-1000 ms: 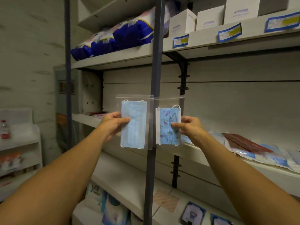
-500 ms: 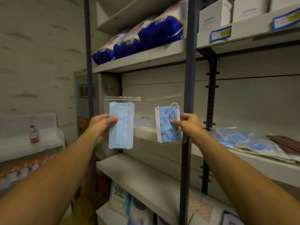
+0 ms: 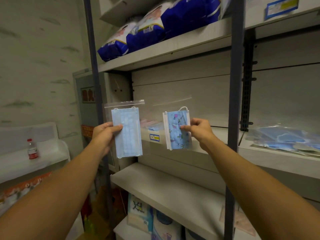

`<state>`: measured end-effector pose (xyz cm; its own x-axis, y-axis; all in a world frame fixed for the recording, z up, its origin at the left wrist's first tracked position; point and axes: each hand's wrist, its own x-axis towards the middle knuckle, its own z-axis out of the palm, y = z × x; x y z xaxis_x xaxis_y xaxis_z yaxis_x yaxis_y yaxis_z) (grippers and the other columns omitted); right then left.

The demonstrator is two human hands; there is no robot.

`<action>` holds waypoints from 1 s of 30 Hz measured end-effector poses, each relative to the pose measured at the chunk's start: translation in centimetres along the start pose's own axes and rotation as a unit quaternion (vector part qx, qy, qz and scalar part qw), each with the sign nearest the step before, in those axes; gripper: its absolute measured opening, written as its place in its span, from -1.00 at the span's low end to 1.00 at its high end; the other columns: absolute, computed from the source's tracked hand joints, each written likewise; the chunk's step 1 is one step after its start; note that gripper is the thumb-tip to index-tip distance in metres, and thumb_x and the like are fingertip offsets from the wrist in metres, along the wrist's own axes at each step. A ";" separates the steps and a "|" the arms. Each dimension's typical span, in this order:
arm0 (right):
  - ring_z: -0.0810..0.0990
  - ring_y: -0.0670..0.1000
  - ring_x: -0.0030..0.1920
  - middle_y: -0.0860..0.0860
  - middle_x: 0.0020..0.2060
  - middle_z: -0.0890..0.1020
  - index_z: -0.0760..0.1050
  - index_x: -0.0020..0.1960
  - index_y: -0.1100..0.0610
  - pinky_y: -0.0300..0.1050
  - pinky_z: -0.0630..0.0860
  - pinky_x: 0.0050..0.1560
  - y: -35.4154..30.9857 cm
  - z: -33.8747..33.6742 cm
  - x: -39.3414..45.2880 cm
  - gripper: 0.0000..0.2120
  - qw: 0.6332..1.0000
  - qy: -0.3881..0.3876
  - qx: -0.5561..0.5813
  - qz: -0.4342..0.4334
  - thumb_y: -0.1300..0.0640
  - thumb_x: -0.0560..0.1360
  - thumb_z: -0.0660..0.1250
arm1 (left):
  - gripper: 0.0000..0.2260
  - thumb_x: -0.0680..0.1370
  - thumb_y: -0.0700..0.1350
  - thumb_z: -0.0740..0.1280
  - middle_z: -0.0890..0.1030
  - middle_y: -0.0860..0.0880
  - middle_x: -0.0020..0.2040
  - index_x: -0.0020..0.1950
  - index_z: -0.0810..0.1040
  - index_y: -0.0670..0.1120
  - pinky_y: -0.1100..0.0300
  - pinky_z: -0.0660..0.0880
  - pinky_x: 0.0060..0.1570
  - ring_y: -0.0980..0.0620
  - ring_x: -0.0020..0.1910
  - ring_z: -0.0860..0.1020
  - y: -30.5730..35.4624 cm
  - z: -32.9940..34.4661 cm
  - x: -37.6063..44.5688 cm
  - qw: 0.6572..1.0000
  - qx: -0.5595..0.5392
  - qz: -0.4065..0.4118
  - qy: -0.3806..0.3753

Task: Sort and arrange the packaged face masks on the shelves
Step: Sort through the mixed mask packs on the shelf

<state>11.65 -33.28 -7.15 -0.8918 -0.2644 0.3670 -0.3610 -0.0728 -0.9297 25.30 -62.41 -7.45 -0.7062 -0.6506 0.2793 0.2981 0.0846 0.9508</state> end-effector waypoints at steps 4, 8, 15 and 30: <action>0.66 -0.06 -0.08 0.02 -0.06 0.70 0.63 0.07 0.18 -0.23 0.53 -0.26 1.1 1.9 2.5 -0.82 1.000 0.002 -0.006 0.001 0.29 0.47 0.50 | -0.75 0.51 -0.20 0.48 0.66 -0.06 0.13 0.16 0.59 -0.12 -0.16 0.60 0.14 -0.12 0.09 0.64 -0.6 -0.6 2.9 1.000 -0.023 0.005 0.015; 0.68 -0.03 -0.08 0.01 -0.07 0.71 0.62 0.01 0.15 -0.14 0.58 -0.19 2.0 3.3 6.1 -0.86 1.000 0.007 0.002 -0.005 0.27 0.47 0.50 | -0.83 0.50 -0.25 0.47 0.67 -0.08 0.09 0.07 0.60 -0.12 -0.11 0.61 0.12 -0.12 0.08 0.65 -1.3 -0.3 6.4 0.999 -0.042 0.009 0.020; 0.73 0.10 -0.04 0.05 -0.12 0.75 0.64 -0.02 0.19 0.09 0.66 0.00 3.5 5.5 14.1 -0.84 0.999 0.007 0.051 -0.017 0.35 0.43 0.50 | -0.72 0.50 -0.25 0.48 0.68 -0.10 0.10 0.20 0.59 -0.19 -0.06 0.63 0.07 -0.09 0.06 0.67 -1.9 2.3 14.0 0.999 -0.047 0.006 -0.002; 0.74 0.10 -0.03 0.11 -0.07 0.74 0.58 -0.10 0.19 0.05 0.67 -0.02 4.4 3.3 25.6 -0.84 0.994 0.048 0.099 -0.024 0.38 0.43 0.49 | -0.80 0.51 -0.25 0.46 0.68 -0.13 0.10 0.10 0.58 -0.13 -0.10 0.60 0.11 -0.11 0.08 0.66 -5.5 11.2 26.9 0.993 -0.080 -0.028 -0.087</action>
<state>-11.82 -43.56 -1.96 -0.9006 -0.1635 0.4027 -0.3510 -0.2728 -0.8958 -2.57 -71.92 -3.65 -0.8210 -0.5089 0.2590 0.3433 -0.0776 0.9360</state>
